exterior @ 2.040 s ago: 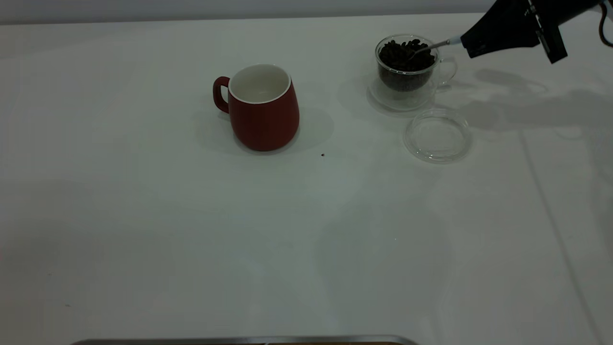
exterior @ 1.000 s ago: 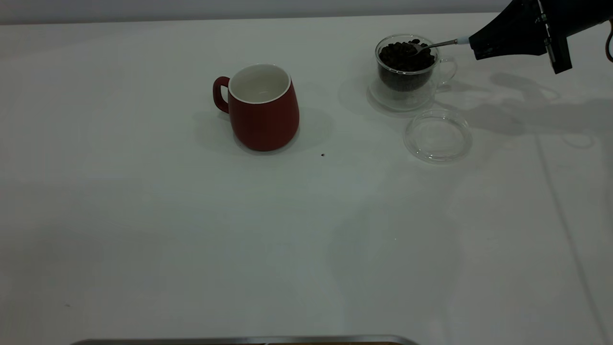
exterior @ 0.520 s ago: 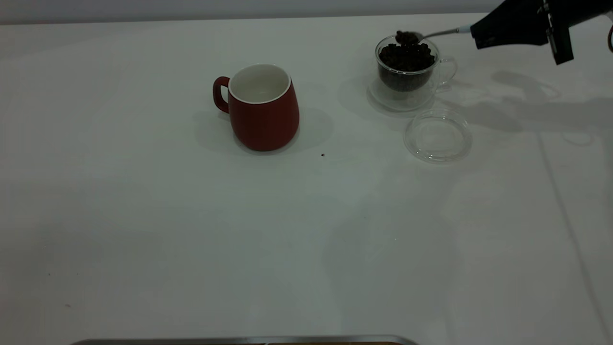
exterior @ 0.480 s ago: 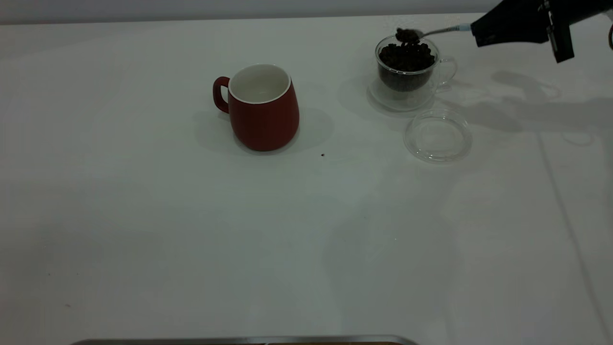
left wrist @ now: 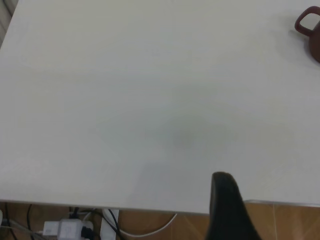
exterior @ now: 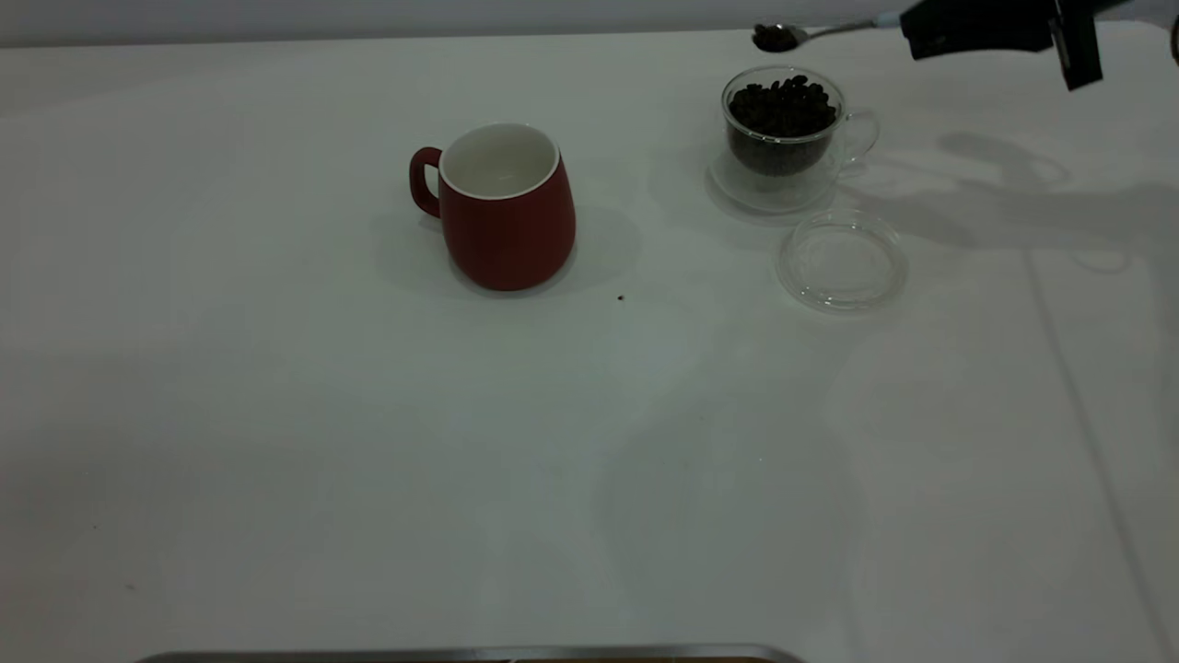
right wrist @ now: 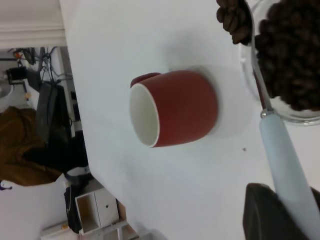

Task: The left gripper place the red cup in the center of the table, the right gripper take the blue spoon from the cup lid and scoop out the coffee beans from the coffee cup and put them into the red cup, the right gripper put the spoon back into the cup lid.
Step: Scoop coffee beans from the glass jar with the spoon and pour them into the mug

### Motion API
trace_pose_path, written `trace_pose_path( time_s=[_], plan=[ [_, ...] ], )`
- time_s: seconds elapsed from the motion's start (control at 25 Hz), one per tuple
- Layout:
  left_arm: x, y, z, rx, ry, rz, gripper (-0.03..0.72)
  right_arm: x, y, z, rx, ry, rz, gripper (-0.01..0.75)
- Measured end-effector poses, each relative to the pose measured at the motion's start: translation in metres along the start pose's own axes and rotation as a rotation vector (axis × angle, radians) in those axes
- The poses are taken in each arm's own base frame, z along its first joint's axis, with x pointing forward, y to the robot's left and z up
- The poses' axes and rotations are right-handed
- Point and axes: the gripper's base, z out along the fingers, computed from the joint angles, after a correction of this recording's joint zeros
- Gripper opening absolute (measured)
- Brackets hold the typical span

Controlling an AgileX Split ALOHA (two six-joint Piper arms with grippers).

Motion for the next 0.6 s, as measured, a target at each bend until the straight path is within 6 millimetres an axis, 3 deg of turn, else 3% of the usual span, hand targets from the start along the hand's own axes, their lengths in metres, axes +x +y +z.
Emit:
trace_pose_path(
  time_s=[0.6],
  plan=[
    [0.0, 0.0, 0.0, 0.0, 0.0, 0.0, 0.5, 0.019, 0.044, 0.063, -0.035, 0.128, -0.076, 0.097]
  ],
)
